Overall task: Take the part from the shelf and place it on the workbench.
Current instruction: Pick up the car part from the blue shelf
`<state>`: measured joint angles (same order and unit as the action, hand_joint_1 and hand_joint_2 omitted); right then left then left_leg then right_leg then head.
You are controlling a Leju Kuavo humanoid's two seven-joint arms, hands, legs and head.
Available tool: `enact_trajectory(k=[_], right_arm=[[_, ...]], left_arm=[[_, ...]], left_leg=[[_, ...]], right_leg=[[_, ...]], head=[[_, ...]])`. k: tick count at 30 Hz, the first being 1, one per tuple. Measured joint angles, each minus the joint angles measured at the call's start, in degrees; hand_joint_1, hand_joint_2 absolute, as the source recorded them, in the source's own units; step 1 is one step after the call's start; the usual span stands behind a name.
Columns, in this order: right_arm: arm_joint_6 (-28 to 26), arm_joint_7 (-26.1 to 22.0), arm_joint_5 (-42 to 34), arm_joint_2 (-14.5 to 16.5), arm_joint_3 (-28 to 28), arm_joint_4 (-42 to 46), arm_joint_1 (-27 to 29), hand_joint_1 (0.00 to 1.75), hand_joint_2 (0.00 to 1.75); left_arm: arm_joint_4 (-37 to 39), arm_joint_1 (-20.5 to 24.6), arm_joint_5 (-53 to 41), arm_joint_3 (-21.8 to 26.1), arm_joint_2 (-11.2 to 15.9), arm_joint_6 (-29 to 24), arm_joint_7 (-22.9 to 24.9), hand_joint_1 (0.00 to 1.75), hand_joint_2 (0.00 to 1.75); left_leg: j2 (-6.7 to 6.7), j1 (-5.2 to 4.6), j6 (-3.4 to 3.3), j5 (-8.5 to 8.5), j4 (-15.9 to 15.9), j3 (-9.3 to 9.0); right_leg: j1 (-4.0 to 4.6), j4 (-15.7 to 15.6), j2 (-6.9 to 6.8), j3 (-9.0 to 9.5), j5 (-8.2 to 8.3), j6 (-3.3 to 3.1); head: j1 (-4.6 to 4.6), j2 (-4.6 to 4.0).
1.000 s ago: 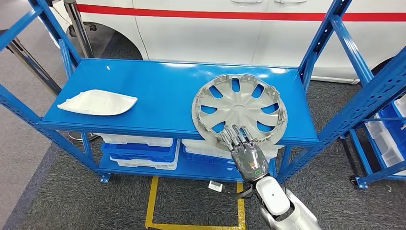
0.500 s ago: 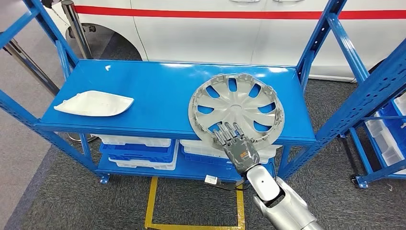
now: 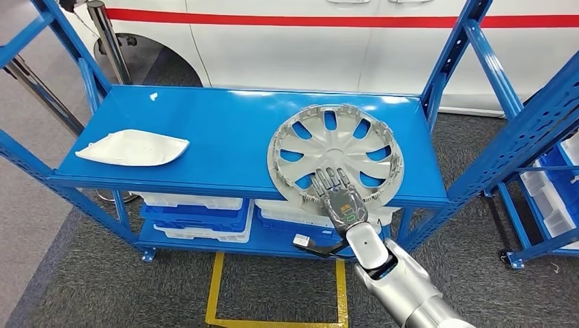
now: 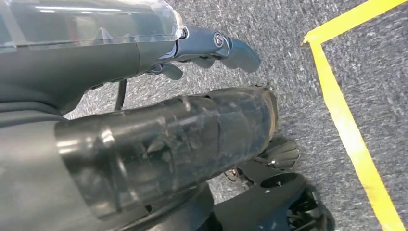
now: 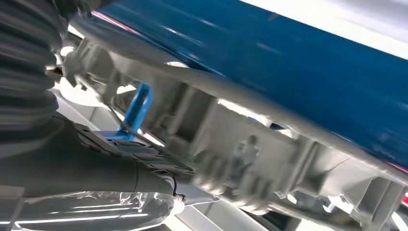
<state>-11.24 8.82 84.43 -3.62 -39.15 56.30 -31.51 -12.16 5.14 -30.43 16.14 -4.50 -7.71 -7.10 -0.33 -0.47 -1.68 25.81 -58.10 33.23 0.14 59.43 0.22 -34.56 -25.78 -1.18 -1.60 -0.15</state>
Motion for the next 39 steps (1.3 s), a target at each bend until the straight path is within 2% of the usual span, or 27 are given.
enact_trajectory(k=[2, 3, 6, 7, 8, 9, 10, 11, 12, 13, 16, 17, 19, 21, 22, 23, 24, 26, 27, 28, 30, 32, 34, 36, 37, 38, 39], right_arm=[[-0.29, 0.94, 0.03, 0.43, 0.35, -0.77, -0.41, 1.75, 1.75], [-0.57, 1.17, 0.05, 0.5, 0.55, -1.0, -0.55, 1.75, 1.75], [-1.56, 1.4, 0.09, 0.53, 0.78, -1.6, -0.24, 1.75, 1.75], [-1.89, 1.42, 0.11, 0.53, 0.84, -1.74, 0.05, 1.75, 1.75], [-2.18, 1.41, 0.14, 0.54, 0.93, -1.81, 0.29, 1.75, 1.75], [-2.43, 1.41, 0.16, 0.56, 1.04, -1.85, 0.43, 1.75, 1.75], [-2.72, 1.4, 0.2, 0.59, 1.17, -1.85, 0.47, 1.75, 1.75], [-3.02, 1.38, 0.22, 0.63, 1.31, -1.84, 0.44, 1.75, 1.75], [-3.33, 1.35, 0.23, 0.71, 1.43, -1.77, 0.42, 1.75, 1.75], [-3.7, 1.3, 0.25, 0.77, 1.52, -1.69, 0.43, 1.75, 1.75], [-4.81, 0.89, 0.32, 0.9, 1.61, -1.24, 0.58, 1.75, 1.75], [-5.09, 0.76, 0.34, 0.92, 1.68, -0.88, 0.63, 1.75, 1.75], [-5.4, 0.57, 0.34, 1.03, 1.96, 0.03, 0.8, 1.75, 1.75], [-5.84, -0.08, 0.09, 1.12, 2.37, 1.04, 1.27, 1.75, 1.75], [-6.21, -0.77, -0.54, 1.15, 2.64, 1.72, 1.7, 1.75, 1.75], [-6.76, -1.83, -1.99, 1.15, 3.01, 2.75, 2.21, 1.75, 1.75], [-7.36, -3.07, -4.08, 1.17, 3.45, 4.05, 2.73, 1.75, 1.75], [-8.28, -5.86, -10.0, 1.37, 4.53, 7.46, 3.65, 1.75, 1.75], [-8.45, -7.33, -13.62, 1.52, 5.19, 9.6, 4.14, 1.75, 1.75], [-8.43, -8.95, -17.85, 1.68, 5.96, 12.15, 4.73, 1.75, 1.75], [-7.98, -12.29, -26.92, 1.93, 7.58, 17.85, 6.2, 1.75, 1.75], [-6.98, -15.2, -35.41, 2.11, 9.16, 23.45, 7.63, 1.75, 1.75], [-5.09, -18.49, -45.5, 2.16, 10.82, 28.46, 9.08, 1.75, 1.75], [-1.54, -22.03, -57.69, 2.15, 12.59, 33.04, 10.82, 1.75, 1.75], [0.65, -23.38, -63.35, 2.11, 13.38, 35.09, 11.72, 1.75, 1.75], [2.91, -24.38, -68.44, 2.06, 14.03, 36.92, 12.59, 1.75, 1.75], [4.99, -25.04, -72.69, 1.99, 14.54, 38.47, 13.38, 1.75, 1.75]], left_arm=[[-0.01, -0.04, -0.01, 0.36, -0.15, 0.11, -0.49, 0.0, 0.0], [-0.01, -0.01, 0.04, 0.58, -0.22, 0.12, -0.7, 0.0, 0.0], [-0.01, 0.03, 0.13, 1.24, -0.3, 0.13, -0.94, 0.0, 0.0], [-0.01, -0.04, 0.11, 1.4, -0.31, 0.13, -0.94, 0.0, 0.0], [-0.01, -0.13, 0.09, 1.52, -0.33, 0.14, -0.94, 0.0, 0.0], [-0.01, -0.22, 0.05, 1.63, -0.37, 0.16, -0.94, 0.0, 0.0], [-0.01, -0.27, -0.02, 1.75, -0.41, 0.17, -0.94, 0.0, 0.0], [-0.01, -0.27, -0.1, 1.87, -0.45, 0.19, -0.95, 0.0, 0.0], [-0.01, -0.25, -0.18, 1.99, -0.48, 0.19, -0.96, 0.0, 0.0], [-0.01, -0.21, -0.25, 2.15, -0.49, 0.19, -0.96, 0.0, 0.0], [-0.01, -0.18, -0.57, 2.56, -0.52, 0.19, -1.0, 0.0, 0.0], [-0.01, -0.18, -0.76, 2.67, -0.52, 0.19, -1.05, 0.0, 0.0], [-0.01, -0.19, -1.09, 2.88, -0.52, 0.19, -1.2, 0.0, 0.0], [-0.01, -0.29, -1.33, 3.16, -0.55, 0.16, -1.35, 0.0, 0.0], [-0.01, -0.39, -1.45, 3.33, -0.56, 0.07, -1.41, 0.0, 0.0], [-0.01, -0.5, -1.57, 3.55, -0.58, -0.11, -1.49, 0.0, 0.0], [-0.01, -0.59, -1.64, 3.81, -0.58, -0.38, -1.57, 0.0, 0.0], [-0.01, -0.68, -1.74, 4.38, -0.57, -1.04, -1.98, 0.0, 0.0], [-0.01, -0.7, -1.75, 4.7, -0.57, -1.36, -2.42, 0.0, 0.0], [-0.01, -0.72, -1.75, 5.07, -0.57, -1.71, -3.07, 0.0, 0.0], [-0.01, -0.89, -1.81, 5.84, -0.57, -2.57, -4.66, 0.0, 0.87], [-0.01, -1.19, -1.89, 6.54, -0.57, -3.44, -6.18, 0.0, 1.75], [-0.01, -1.35, -1.99, 7.09, -0.58, -4.15, -7.67, 0.0, 1.75], [-0.01, -1.43, -2.1, 7.55, -0.59, -4.6, -9.0, 0.0, 0.87], [-0.01, -1.49, -2.13, 7.81, -0.59, -4.65, -9.5, 0.0, 0.44], [-0.01, -1.56, -2.14, 8.07, -0.59, -4.6, -9.92, 0.0, 0.44], [-0.01, -1.61, -2.14, 8.3, -0.59, -4.48, -10.32, 0.0, 0.87]], left_leg=[[0.13, 0.27, -0.39, -0.54, 1.02, -0.54], [0.2, 0.45, -0.62, -0.81, 1.53, -0.81], [0.28, 0.53, -0.97, -0.92, 1.68, -0.92], [0.27, 0.54, -0.96, -0.82, 1.55, -0.9], [0.26, 0.59, -0.88, -0.7, 1.37, -0.9], [0.25, 0.67, -0.73, -0.51, 1.12, -0.9], [0.22, 0.74, -0.51, -0.25, 0.75, -0.89], [0.19, 0.71, -0.21, 0.06, 0.29, -0.74], [0.15, 0.66, 0.12, 0.33, -0.13, -0.55], [0.11, 0.59, 0.43, 0.51, -0.44, -0.36], [0.07, 0.71, 1.2, 0.66, -0.67, -0.16], [0.07, 0.82, 1.45, 1.23, -1.32, 0.12], [0.1, 0.99, 1.88, 3.99, -5.75, 2.12], [0.11, 1.09, 2.18, 7.26, -13.07, 5.57], [0.11, 1.12, 2.25, 7.91, -15.67, 6.86], [0.12, 1.13, 2.25, 7.49, -16.34, 7.27], [0.12, 1.14, 2.17, 6.02, -14.78, 6.62], [0.11, 1.11, 1.8, 2.09, -7.48, 3.28], [0.09, 1.0, 1.6, 0.91, -4.06, 1.74], [0.05, 0.87, 1.42, 0.42, -1.98, 0.84], [-0.05, 0.61, 1.08, 0.52, -0.87, 0.51], [-0.02, 0.83, 0.39, 0.13, -0.31, 0.31], [0.05, 1.03, -0.4, -0.23, 0.32, 0.01], [0.04, 0.85, -0.82, -0.21, 0.35, -0.03], [0.03, 0.79, -0.87, -0.16, 0.3, -0.04], [0.02, 0.74, -0.9, -0.07, 0.23, -0.06], [0.01, 0.72, -0.87, 0.03, 0.13, -0.09]], right_leg=[[0.01, 0.72, -0.02, -0.2, -0.68, 0.6], [0.01, 2.43, -0.02, -0.94, -1.82, 0.88], [-0.47, 12.81, -0.04, -5.97, -6.55, 1.55], [-0.7, 15.01, -0.06, -7.13, -6.88, 1.78], [-0.92, 15.06, -0.08, -7.28, -6.1, 1.99], [-1.16, 12.83, -0.13, -6.3, -4.36, 2.18], [-1.39, 9.06, -0.18, -4.54, -2.29, 2.33], [-1.43, 5.42, -0.21, -2.82, -0.93, 2.39], [-1.46, 2.69, -0.18, -1.52, -0.08, 2.25], [-1.39, 1.27, -0.13, -0.89, 0.09, 2.03], [-1.15, 0.9, -0.05, -0.83, 0.04, 0.97], [-1.19, 0.74, -0.09, -0.75, 0.13, 0.6], [-1.32, 0.47, -0.23, -0.66, 0.29, 0.01], [-1.19, 0.46, -0.27, -0.74, 0.3, -0.22], [-1.11, 0.48, -0.25, -0.76, 0.29, -0.24], [-1.04, 0.51, -0.21, -0.76, 0.27, -0.26], [-1.0, 0.56, -0.13, -0.74, 0.25, -0.26], [-0.94, 0.67, 0.07, -0.68, 0.15, -0.17], [-0.85, 0.76, 0.15, -0.74, 0.1, -0.01], [-0.78, 0.79, 0.17, -0.84, 0.1, 0.22], [-0.74, 0.67, 0.14, -0.99, 0.22, 0.82], [-0.79, 0.91, 0.07, -1.15, -0.16, 1.46], [-0.8, 4.49, 0.04, -2.75, -2.5, 1.88], [-0.85, 11.7, 0.06, -6.1, -5.91, 2.04], [-0.86, 14.69, 0.06, -7.58, -6.84, 2.1], [-0.87, 15.92, 0.05, -8.25, -6.75, 2.11], [-0.88, 15.07, 0.04, -7.91, -5.65, 2.07]], head=[[-0.04, 0.0], [-0.06, 0.0], [-0.08, 0.0], [-0.1, 0.0], [-0.09, 0.0], [-0.1, 0.0], [-0.1, 0.0], [-0.1, 0.0], [-0.09, 0.0], [-0.07, 0.0], [-0.04, 0.0], [-0.04, 0.0], [-0.02, 0.0], [0.0, 0.0], [-0.01, 0.0], [-0.01, 0.0], [0.0, 0.0], [-0.01, 0.0], [-0.01, 0.0], [-0.02, 0.0], [-0.02, 0.0], [-0.03, 0.0], [-0.08, 0.0], [-0.12, 0.0], [-0.12, 0.0], [-0.12, 0.0], [-0.12, 0.0]])
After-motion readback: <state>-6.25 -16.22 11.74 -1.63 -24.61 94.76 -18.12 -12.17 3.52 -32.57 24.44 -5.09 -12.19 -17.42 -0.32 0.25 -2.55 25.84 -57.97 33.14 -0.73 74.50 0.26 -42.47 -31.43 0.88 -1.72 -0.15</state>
